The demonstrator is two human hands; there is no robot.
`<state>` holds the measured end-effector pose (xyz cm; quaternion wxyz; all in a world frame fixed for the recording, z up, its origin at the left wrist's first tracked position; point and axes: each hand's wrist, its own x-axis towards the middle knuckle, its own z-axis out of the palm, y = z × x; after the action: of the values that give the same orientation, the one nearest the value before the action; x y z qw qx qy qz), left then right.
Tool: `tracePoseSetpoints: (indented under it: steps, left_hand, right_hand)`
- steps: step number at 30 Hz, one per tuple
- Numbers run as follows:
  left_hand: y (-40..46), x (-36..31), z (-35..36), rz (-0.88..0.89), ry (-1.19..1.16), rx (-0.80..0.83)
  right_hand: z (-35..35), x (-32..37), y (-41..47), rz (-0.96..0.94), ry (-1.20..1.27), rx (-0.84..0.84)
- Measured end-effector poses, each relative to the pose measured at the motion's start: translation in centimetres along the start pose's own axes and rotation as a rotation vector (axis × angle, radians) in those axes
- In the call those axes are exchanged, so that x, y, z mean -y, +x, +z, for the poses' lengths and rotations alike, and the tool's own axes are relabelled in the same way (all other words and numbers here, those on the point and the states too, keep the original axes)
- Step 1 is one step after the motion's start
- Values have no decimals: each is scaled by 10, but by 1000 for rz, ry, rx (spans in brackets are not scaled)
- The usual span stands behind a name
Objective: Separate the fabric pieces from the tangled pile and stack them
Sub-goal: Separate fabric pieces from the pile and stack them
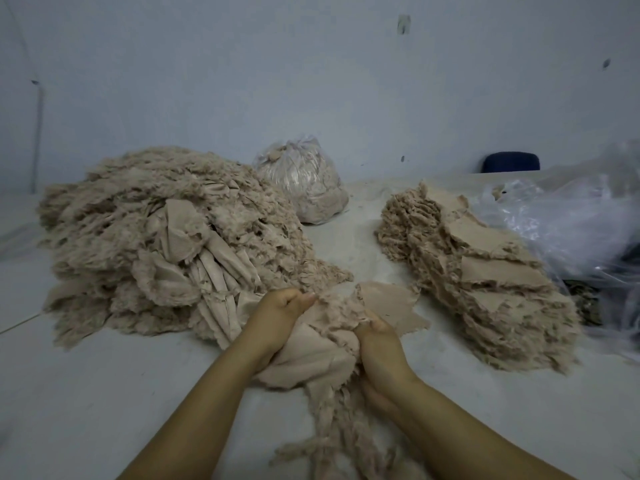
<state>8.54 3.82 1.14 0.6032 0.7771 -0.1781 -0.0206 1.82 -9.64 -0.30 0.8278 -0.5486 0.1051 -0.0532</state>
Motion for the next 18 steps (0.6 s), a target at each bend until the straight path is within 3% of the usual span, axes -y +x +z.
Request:
tracePoseSetpoints:
  steps: [6,8,11,13,15,18]
  left_hand:
    - [-6,3,7,180,244,231]
    - [-6,2,7,145,152,219]
    - [-6,3,1,20,-60,185]
    - [-6,2,0,8,-9,199]
    - [-9,0,2,16,24,254]
    - [-10,-1,5,78,56,334]
  right_hand:
    - [-16,8,7,-107,-448,75]
    - [-18,11,6,-103,-361,129]
    - [-22,14,11,-161,-191,-24]
    - [-25,16,12,-251,-220,-69]
    - [-26,16,10,-230,-292,36]
    - [-26,15,5,-53,-428,271]
